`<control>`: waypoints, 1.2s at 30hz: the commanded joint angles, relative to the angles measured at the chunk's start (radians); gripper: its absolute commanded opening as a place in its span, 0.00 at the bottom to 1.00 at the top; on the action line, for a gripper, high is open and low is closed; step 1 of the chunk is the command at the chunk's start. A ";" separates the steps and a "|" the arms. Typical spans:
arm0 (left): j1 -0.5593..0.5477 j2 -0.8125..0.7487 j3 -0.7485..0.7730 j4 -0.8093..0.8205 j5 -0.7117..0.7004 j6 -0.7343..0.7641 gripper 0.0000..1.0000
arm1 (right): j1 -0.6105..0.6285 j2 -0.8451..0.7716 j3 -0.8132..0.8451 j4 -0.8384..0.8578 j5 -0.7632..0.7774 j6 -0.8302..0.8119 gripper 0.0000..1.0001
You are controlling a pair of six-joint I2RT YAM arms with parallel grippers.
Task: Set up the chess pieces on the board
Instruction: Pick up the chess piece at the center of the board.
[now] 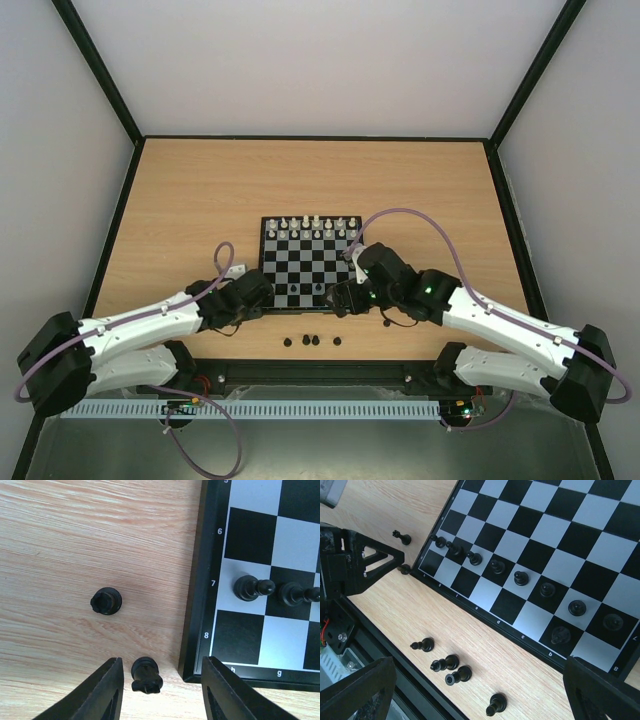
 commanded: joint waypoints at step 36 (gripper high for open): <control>0.082 -0.011 -0.075 0.066 0.082 0.082 0.40 | 0.003 0.014 0.004 -0.047 0.090 0.016 0.93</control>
